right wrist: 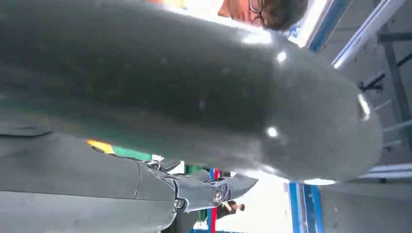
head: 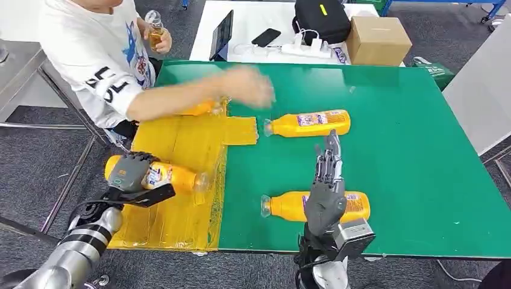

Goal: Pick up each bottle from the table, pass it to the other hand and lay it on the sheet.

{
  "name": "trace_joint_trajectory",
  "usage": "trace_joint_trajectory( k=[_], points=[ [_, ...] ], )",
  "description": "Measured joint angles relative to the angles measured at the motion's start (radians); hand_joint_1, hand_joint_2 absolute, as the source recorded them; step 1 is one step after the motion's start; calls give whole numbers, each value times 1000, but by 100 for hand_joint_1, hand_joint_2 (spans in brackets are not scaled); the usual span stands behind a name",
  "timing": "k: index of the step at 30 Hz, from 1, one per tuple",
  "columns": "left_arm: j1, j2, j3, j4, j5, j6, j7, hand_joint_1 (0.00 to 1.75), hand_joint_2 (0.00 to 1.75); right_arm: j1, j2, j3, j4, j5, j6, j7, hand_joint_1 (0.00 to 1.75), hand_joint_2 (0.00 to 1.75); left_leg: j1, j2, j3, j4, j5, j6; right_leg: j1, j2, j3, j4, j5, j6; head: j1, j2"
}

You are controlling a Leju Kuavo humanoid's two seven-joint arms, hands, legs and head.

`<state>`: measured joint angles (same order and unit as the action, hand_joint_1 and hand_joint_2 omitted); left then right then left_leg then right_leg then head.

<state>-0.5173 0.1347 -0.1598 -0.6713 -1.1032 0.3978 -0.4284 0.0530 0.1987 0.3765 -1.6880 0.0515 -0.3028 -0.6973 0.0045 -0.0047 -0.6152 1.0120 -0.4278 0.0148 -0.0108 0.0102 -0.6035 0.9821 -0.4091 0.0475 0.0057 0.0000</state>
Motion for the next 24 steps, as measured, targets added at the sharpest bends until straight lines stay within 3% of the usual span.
trace_joint_trajectory(
  k=[17,18,19,24],
  points=[
    [-65,3,-5,106,2,-66,-3,175,175,-10,1,-3,43,-15,35,21,0,0,0,-2,2,0,1,-2,0,0,2,1,0,0,0,0],
    [-69,2,-5,112,14,-83,-11,72,175,-13,2,-3,49,-17,38,24,0,0,0,-2,2,0,1,-2,0,0,2,1,0,0,0,0],
    [-74,2,-5,117,24,-102,-16,0,175,-17,2,-3,56,-17,44,28,0,0,0,-2,2,0,1,-2,0,0,3,1,0,0,0,0],
    [-90,3,-5,133,67,-194,-47,0,175,-33,4,-3,101,-18,72,50,0,0,0,-2,4,0,1,-2,0,-1,6,1,0,0,0,0]
  ],
)
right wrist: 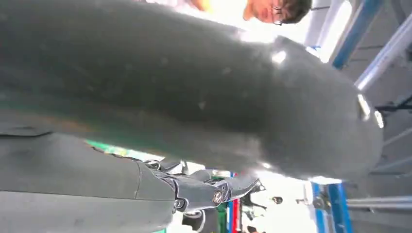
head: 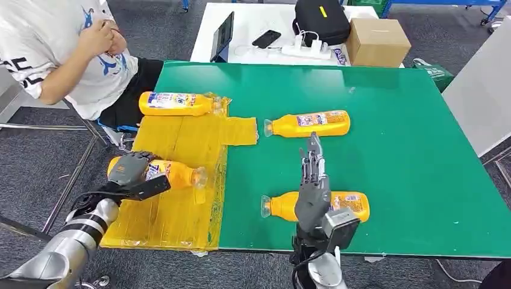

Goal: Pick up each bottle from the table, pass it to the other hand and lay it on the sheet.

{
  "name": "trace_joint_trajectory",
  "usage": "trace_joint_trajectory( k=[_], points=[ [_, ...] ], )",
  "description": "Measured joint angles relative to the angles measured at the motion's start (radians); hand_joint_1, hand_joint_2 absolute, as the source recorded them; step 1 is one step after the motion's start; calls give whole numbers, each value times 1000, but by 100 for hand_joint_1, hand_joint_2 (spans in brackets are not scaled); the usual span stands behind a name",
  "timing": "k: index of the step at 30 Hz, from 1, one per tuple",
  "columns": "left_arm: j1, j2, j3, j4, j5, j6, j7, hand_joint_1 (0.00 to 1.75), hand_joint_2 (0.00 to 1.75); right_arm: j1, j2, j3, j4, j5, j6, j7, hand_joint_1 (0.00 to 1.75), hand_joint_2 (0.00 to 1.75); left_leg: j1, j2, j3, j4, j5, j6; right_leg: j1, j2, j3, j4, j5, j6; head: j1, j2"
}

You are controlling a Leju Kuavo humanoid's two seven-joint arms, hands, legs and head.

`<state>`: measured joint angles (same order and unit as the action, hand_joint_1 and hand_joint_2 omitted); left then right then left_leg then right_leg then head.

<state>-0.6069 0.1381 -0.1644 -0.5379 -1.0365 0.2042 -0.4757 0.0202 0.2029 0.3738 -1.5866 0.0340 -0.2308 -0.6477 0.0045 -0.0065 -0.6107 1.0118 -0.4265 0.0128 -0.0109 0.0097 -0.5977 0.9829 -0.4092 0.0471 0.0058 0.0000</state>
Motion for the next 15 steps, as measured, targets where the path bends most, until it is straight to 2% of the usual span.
trace_joint_trajectory(
  k=[10,15],
  points=[
    [-6,29,-20,4,77,-166,-69,0,175,-24,13,0,81,-8,44,0,0,0,0,-3,3,0,0,0,0,-2,4,0,0,0,0,0],
    [-8,40,-30,4,85,-185,-76,0,175,-29,16,0,100,-8,47,-4,0,0,0,-3,5,0,0,0,0,-2,6,0,0,0,0,0]
  ],
)
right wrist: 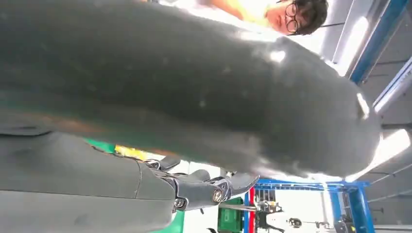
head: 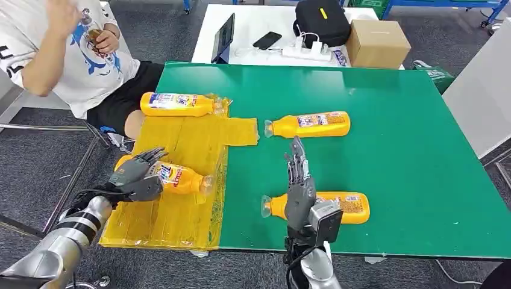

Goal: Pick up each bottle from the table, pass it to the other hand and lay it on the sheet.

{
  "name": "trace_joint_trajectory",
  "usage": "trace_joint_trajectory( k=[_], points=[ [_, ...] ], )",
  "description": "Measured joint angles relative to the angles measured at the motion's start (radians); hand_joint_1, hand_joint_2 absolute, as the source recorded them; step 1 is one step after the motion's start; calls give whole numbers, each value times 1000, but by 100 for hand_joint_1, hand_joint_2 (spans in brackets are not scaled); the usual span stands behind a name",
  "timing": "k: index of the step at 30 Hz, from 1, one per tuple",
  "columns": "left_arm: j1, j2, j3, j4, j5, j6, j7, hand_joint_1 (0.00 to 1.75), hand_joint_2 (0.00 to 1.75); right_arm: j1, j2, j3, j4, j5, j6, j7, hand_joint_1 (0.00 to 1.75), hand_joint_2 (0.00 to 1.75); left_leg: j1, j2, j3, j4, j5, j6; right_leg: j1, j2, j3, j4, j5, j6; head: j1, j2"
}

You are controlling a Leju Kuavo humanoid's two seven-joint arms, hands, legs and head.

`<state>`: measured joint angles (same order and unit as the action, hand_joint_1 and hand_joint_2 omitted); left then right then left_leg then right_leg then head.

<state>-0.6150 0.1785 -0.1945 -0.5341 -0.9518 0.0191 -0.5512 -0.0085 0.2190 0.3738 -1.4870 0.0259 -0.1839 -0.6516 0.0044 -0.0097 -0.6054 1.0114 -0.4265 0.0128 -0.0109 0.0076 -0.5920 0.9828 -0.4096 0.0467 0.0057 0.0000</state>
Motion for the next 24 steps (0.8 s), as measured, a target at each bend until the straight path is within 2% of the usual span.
trace_joint_trajectory(
  k=[16,24],
  points=[
    [-2,32,-44,-9,105,-95,-19,0,175,-7,11,-4,35,-9,17,-15,0,0,0,0,2,0,0,0,0,0,2,0,0,0,0,0],
    [15,47,-37,-26,228,-151,-72,0,175,-19,18,-10,58,-9,21,-18,0,0,0,1,2,0,0,0,0,0,1,0,0,0,0,0]
  ],
)
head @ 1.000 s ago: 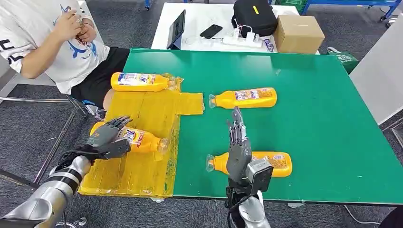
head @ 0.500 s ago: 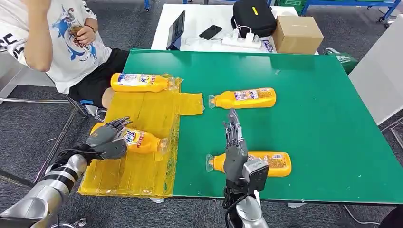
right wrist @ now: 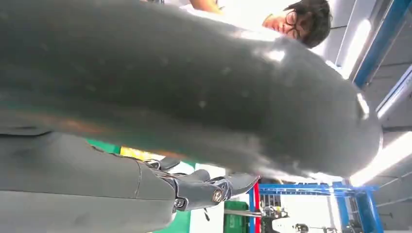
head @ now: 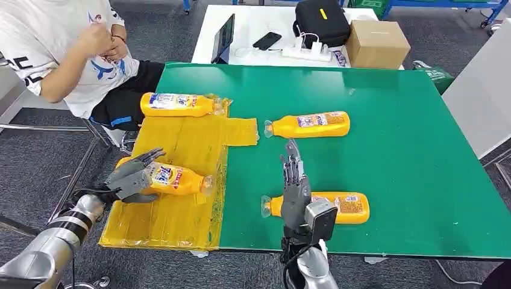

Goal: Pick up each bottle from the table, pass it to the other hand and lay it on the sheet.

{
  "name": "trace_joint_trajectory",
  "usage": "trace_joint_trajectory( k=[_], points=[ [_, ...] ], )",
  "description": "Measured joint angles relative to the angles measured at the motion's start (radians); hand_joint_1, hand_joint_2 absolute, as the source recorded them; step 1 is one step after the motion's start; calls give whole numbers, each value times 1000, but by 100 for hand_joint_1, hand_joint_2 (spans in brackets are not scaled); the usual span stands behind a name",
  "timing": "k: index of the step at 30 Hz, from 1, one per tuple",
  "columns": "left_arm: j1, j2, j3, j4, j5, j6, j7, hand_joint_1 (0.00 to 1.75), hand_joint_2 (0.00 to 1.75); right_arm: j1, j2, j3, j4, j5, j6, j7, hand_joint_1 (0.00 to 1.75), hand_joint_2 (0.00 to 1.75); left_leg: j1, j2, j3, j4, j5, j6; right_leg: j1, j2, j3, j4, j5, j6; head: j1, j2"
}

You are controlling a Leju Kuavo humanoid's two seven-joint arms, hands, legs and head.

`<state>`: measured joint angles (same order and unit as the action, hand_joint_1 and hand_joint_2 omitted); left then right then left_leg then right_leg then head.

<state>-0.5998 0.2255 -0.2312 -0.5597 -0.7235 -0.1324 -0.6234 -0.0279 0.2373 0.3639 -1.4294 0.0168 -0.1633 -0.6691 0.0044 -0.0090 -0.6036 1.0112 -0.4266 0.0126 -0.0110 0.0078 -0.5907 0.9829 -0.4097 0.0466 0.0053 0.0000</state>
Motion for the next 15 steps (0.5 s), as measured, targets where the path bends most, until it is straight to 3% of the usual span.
trace_joint_trajectory(
  k=[8,15],
  points=[
    [156,-80,144,-192,376,-90,-46,0,175,-10,13,2,38,-11,55,14,0,0,0,1,-4,0,0,0,0,0,-5,0,0,0,1,0],
    [198,-112,207,-254,429,-100,-44,0,175,-12,18,2,57,-15,57,19,0,0,0,1,-6,0,0,0,0,0,-7,0,0,0,1,0]
  ],
)
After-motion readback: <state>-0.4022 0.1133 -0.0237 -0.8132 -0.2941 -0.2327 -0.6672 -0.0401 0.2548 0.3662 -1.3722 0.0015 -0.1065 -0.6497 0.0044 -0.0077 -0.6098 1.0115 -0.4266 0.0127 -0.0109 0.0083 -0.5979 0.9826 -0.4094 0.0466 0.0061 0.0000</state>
